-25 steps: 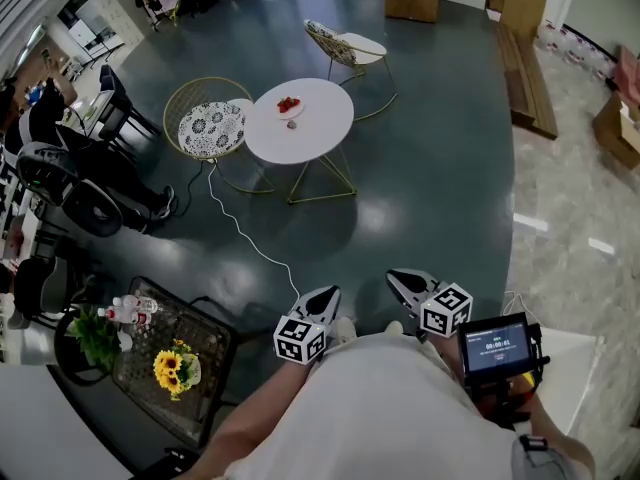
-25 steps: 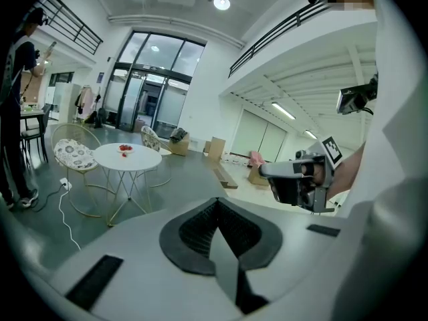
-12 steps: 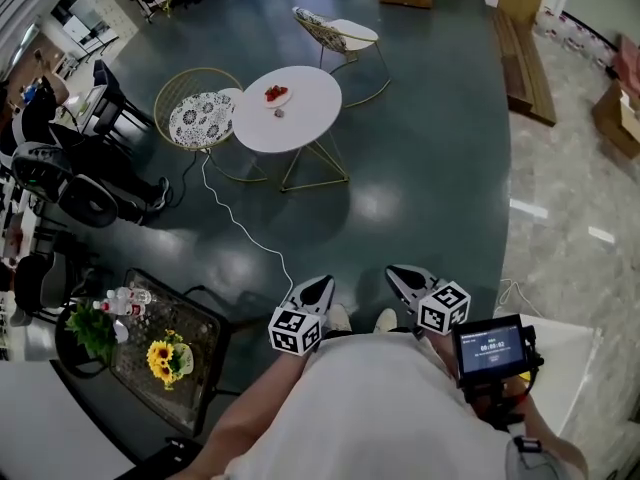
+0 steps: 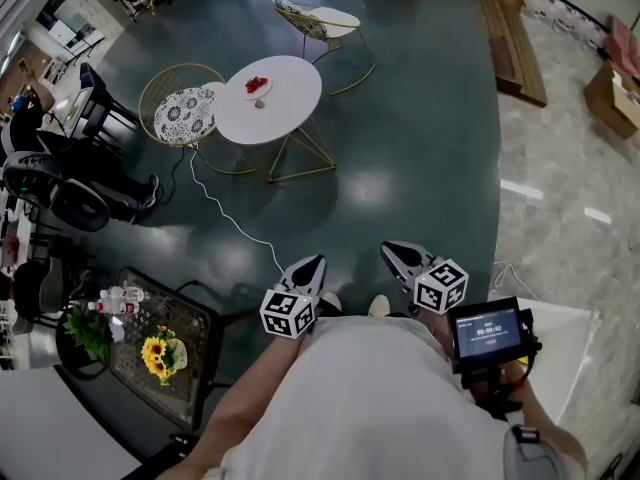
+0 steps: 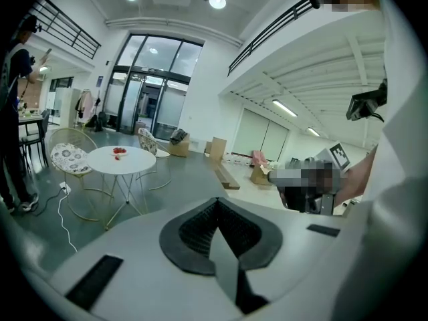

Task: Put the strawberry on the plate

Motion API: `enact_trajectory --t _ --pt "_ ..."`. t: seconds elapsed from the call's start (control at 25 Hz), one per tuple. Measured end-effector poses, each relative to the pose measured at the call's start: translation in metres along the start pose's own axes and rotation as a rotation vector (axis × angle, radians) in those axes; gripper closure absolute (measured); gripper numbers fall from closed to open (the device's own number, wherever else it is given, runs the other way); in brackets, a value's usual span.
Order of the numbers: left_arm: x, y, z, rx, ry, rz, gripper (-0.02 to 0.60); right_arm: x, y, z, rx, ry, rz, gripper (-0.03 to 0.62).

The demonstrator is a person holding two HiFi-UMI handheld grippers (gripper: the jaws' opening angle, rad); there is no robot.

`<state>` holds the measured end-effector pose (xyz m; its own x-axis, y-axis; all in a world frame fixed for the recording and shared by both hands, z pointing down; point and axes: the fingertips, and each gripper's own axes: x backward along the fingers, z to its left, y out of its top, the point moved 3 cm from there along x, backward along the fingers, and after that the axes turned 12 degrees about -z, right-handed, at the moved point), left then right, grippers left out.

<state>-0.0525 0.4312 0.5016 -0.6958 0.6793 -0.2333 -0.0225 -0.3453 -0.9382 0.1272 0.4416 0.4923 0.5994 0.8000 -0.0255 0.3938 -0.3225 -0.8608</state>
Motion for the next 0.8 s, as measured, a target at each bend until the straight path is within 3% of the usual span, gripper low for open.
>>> enact_trajectory --t 0.36,0.52,0.8 --pt "-0.01 0.003 -0.005 -0.055 -0.056 0.0 0.575 0.005 -0.003 -0.006 -0.014 -0.033 -0.024 0.588" --pt "-0.038 0.01 -0.021 -0.045 -0.069 0.015 0.575 0.012 0.017 -0.03 -0.022 -0.05 -0.015 0.588" --pt "-0.074 0.015 0.001 -0.024 -0.088 0.021 0.575 -0.002 0.026 -0.058 -0.02 -0.094 -0.014 0.588"
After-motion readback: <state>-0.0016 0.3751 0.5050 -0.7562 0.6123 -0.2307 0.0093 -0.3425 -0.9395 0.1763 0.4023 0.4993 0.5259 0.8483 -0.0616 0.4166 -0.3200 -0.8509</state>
